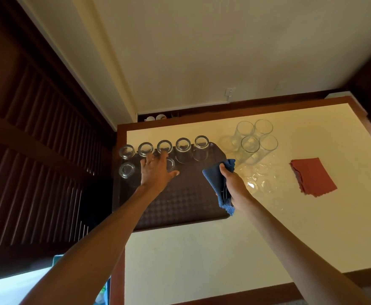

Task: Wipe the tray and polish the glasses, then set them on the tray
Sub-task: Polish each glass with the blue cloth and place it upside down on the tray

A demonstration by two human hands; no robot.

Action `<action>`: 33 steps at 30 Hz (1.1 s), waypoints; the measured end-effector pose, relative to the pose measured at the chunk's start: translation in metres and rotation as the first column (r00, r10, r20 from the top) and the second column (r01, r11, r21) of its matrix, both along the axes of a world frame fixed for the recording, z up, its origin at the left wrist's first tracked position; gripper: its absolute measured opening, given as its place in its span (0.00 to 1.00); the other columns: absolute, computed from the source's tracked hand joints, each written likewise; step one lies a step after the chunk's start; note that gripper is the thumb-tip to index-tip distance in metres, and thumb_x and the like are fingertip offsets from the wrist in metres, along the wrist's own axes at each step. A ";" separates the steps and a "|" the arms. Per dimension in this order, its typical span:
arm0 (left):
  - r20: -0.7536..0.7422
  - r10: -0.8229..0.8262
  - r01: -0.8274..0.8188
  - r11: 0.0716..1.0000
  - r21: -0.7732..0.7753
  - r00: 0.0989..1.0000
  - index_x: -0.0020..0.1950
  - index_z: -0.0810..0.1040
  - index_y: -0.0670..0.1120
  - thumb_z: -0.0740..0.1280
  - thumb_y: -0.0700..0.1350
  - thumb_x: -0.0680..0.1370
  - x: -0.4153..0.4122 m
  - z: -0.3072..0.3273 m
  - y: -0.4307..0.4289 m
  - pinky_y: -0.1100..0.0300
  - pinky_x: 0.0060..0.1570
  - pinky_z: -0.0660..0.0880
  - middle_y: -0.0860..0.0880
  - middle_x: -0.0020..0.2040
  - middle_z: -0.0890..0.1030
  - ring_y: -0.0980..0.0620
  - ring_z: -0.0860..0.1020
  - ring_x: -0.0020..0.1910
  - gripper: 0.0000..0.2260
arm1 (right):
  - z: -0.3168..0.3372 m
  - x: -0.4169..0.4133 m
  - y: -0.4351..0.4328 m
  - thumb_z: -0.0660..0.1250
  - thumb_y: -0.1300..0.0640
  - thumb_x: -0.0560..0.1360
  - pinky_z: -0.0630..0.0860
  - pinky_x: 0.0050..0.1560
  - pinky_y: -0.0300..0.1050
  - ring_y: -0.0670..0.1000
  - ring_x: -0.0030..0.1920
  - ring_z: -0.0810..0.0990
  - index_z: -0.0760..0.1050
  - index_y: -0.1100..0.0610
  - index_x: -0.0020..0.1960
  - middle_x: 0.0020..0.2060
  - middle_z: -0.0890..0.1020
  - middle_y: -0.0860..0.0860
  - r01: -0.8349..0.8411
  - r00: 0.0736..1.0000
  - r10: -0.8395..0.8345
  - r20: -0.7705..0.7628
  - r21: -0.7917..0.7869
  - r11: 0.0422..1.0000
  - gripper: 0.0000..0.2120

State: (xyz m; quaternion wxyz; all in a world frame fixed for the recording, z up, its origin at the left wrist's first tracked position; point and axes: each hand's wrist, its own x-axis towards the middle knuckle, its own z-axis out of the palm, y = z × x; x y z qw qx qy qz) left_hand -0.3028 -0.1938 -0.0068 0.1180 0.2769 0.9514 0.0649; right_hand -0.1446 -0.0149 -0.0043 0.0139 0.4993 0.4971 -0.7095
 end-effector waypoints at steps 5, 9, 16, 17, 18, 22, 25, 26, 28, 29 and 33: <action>-0.040 0.054 -0.049 0.994 0.096 0.998 0.71 0.73 0.47 0.73 0.60 0.77 0.014 0.027 0.012 0.41 0.68 0.70 0.44 0.68 0.78 0.40 0.69 0.72 0.28 | 0.024 0.012 0.016 0.64 0.43 0.80 0.75 0.51 0.52 0.56 0.49 0.79 0.73 0.56 0.62 0.52 0.81 0.56 0.054 0.999 -0.054 0.005 -0.069 0.996 0.19; -0.081 -0.020 0.043 0.957 0.288 0.997 0.62 0.78 0.47 0.70 0.50 0.80 0.029 0.056 0.040 0.44 0.61 0.74 0.46 0.59 0.82 0.42 0.75 0.64 0.13 | 0.043 0.029 0.045 0.70 0.48 0.78 0.74 0.41 0.46 0.53 0.44 0.81 0.77 0.59 0.60 0.45 0.82 0.54 -0.039 0.996 0.044 -0.078 0.058 0.998 0.18; 0.058 -0.180 0.144 0.911 0.387 0.982 0.60 0.77 0.50 0.70 0.52 0.81 0.053 0.074 0.120 0.48 0.54 0.79 0.53 0.54 0.83 0.50 0.77 0.57 0.11 | 0.064 0.051 0.121 0.67 0.46 0.80 0.70 0.36 0.48 0.53 0.34 0.77 0.77 0.59 0.53 0.35 0.78 0.54 0.034 0.991 -0.015 -0.135 0.133 0.991 0.15; 0.084 -0.197 0.152 0.915 0.375 0.977 0.61 0.77 0.50 0.71 0.53 0.80 0.060 0.072 0.139 0.47 0.55 0.78 0.52 0.55 0.82 0.50 0.77 0.57 0.13 | 0.064 0.057 0.141 0.66 0.45 0.80 0.71 0.37 0.48 0.54 0.34 0.78 0.77 0.60 0.55 0.36 0.78 0.55 0.046 0.991 -0.027 -0.134 0.139 0.989 0.17; 0.111 -0.216 0.165 0.922 0.351 0.970 0.63 0.76 0.51 0.72 0.54 0.79 0.065 0.069 0.153 0.46 0.57 0.78 0.51 0.57 0.81 0.48 0.76 0.59 0.15 | 0.066 0.061 0.155 0.65 0.45 0.81 0.72 0.38 0.48 0.54 0.37 0.79 0.76 0.60 0.57 0.38 0.79 0.55 0.057 0.991 -0.039 -0.125 0.142 0.988 0.18; 0.096 -0.273 0.258 0.955 0.146 0.957 0.75 0.69 0.53 0.75 0.57 0.77 0.085 0.055 0.213 0.47 0.65 0.73 0.45 0.72 0.70 0.43 0.70 0.69 0.29 | 0.064 0.071 0.213 0.63 0.46 0.82 0.76 0.48 0.49 0.53 0.45 0.80 0.73 0.58 0.59 0.45 0.80 0.53 0.076 0.992 -0.059 -0.108 0.164 0.983 0.16; 0.027 -0.292 0.292 0.956 -0.002 0.956 0.79 0.64 0.56 0.76 0.58 0.75 0.089 0.041 0.251 0.45 0.67 0.71 0.44 0.76 0.63 0.42 0.66 0.72 0.37 | 0.055 0.072 0.246 0.62 0.45 0.82 0.76 0.60 0.57 0.56 0.50 0.80 0.73 0.57 0.59 0.46 0.80 0.52 0.071 0.994 -0.054 -0.100 0.168 0.983 0.16; 0.015 -0.291 0.292 0.956 -0.042 0.956 0.80 0.63 0.57 0.77 0.58 0.75 0.088 0.037 0.259 0.45 0.68 0.71 0.44 0.77 0.62 0.42 0.65 0.73 0.38 | 0.052 0.072 0.252 0.61 0.45 0.83 0.75 0.63 0.58 0.57 0.52 0.79 0.73 0.57 0.59 0.47 0.80 0.52 0.069 0.993 -0.052 -0.103 0.162 0.984 0.15; 0.014 -0.282 0.282 0.952 -0.123 0.959 0.81 0.62 0.57 0.76 0.56 0.76 0.087 0.031 0.270 0.45 0.70 0.69 0.44 0.78 0.60 0.41 0.64 0.74 0.37 | 0.047 0.071 0.261 0.61 0.45 0.83 0.74 0.65 0.59 0.56 0.55 0.79 0.72 0.56 0.59 0.49 0.80 0.51 0.077 0.990 -0.061 -0.123 0.135 0.988 0.14; 0.007 -0.279 0.276 0.947 -0.164 0.960 0.81 0.62 0.57 0.76 0.55 0.77 0.086 0.027 0.273 0.46 0.70 0.69 0.43 0.78 0.60 0.42 0.63 0.75 0.36 | 0.044 0.071 0.264 0.60 0.45 0.83 0.74 0.66 0.59 0.56 0.56 0.79 0.72 0.55 0.60 0.51 0.80 0.51 0.077 0.989 -0.060 -0.133 0.123 0.989 0.14; -0.080 -0.283 0.256 0.934 -0.248 0.956 0.80 0.63 0.58 0.75 0.50 0.78 0.086 0.013 0.276 0.49 0.69 0.71 0.44 0.78 0.61 0.43 0.65 0.74 0.34 | 0.035 0.074 0.272 0.61 0.46 0.83 0.73 0.67 0.60 0.58 0.61 0.79 0.72 0.56 0.65 0.60 0.80 0.56 0.041 0.991 -0.028 -0.128 0.098 0.994 0.17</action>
